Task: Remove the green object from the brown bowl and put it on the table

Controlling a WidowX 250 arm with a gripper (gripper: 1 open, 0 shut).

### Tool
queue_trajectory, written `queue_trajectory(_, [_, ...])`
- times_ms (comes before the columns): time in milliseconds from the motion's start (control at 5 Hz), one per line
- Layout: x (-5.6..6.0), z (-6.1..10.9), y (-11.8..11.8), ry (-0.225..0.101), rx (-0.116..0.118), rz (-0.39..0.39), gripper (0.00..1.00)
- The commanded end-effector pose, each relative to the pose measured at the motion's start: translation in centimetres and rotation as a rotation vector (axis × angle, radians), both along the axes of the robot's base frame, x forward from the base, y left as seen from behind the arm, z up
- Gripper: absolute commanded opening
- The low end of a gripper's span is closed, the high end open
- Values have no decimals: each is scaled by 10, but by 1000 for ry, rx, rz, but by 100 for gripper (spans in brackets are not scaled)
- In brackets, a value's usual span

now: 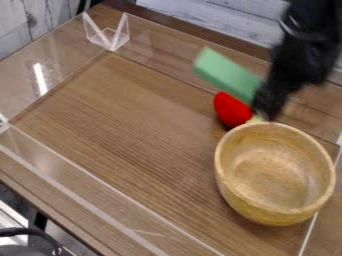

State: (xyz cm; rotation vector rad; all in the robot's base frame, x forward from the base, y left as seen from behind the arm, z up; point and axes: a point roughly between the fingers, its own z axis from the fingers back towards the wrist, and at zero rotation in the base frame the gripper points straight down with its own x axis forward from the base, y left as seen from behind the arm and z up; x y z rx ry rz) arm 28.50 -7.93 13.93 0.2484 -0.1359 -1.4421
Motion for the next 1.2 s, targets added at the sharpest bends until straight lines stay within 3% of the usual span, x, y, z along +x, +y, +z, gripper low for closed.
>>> queue_trajectory(0, [13, 31, 33, -82, -16, 11, 0])
queue_trajectory(200, [20, 36, 41, -87, -18, -5, 0])
queue_trajectory(600, [5, 14, 23, -91, -25, -14, 0])
queue_trajectory(1000, [5, 30, 14, -106, -28, 24, 0])
